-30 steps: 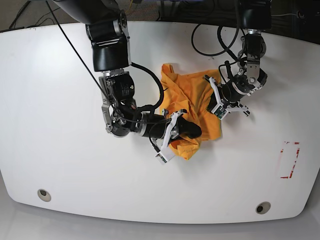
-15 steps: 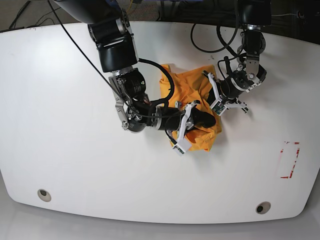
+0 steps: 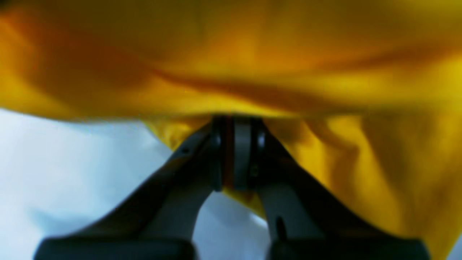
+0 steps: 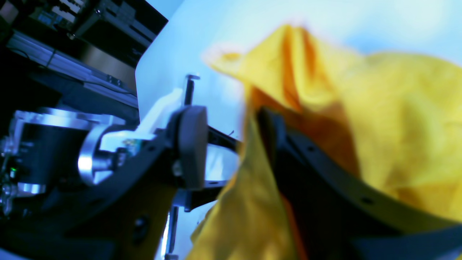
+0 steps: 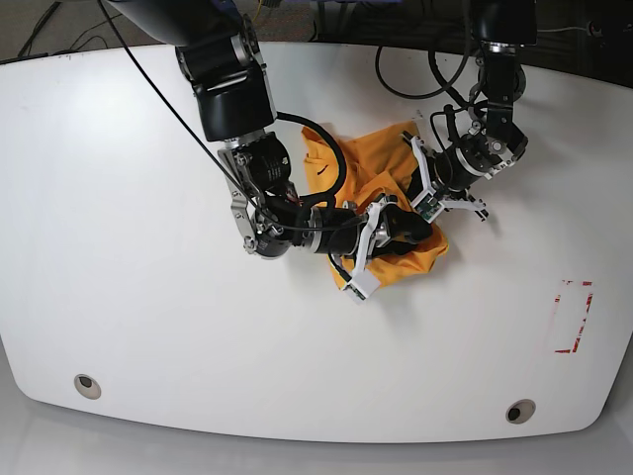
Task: Layout the t-shirt on the table in an organized manner, then fold the t-shirt properly
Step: 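Lay the folded edge onto the pile and release both grippers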
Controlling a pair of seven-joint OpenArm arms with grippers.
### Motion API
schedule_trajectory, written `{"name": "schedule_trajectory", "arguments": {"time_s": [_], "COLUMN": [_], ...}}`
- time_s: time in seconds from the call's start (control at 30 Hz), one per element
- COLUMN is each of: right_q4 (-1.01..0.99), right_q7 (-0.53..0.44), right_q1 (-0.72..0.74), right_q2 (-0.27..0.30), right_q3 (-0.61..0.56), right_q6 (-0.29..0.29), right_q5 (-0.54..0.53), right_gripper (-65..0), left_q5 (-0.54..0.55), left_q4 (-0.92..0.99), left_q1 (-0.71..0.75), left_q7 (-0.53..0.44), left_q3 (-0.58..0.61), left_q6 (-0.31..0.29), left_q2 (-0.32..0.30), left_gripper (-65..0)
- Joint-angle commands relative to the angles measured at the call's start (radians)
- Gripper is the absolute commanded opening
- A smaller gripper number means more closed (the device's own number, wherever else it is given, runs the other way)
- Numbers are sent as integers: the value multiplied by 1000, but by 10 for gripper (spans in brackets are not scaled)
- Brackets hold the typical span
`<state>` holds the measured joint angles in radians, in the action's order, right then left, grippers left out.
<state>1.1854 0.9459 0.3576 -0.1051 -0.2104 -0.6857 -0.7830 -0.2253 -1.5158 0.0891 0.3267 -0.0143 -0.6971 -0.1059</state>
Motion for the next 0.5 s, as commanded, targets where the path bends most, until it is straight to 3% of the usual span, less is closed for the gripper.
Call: {"name": "schedule_trajectory", "arguments": {"time_s": [0.0, 0.27, 0.47], "right_q4": [18, 23, 24], "right_q7": [0, 49, 51], "right_q1": [27, 33, 65], "right_q2": [-6, -6, 2], "right_q3": [1, 1, 19], "right_q6": [-12, -12, -12], "right_q5": [-28, -28, -31], "right_gripper": [-358, -229, -173], "left_q5": [8, 7, 2], "left_q4": [-36, -96, -164], "left_q1": [-10, -10, 5], "left_q7": [-14, -14, -11], "left_q3": [-3, -3, -5], "left_q6": [-1, -1, -1], "left_q2": [-5, -5, -12], "left_gripper": [-627, -627, -627]}}
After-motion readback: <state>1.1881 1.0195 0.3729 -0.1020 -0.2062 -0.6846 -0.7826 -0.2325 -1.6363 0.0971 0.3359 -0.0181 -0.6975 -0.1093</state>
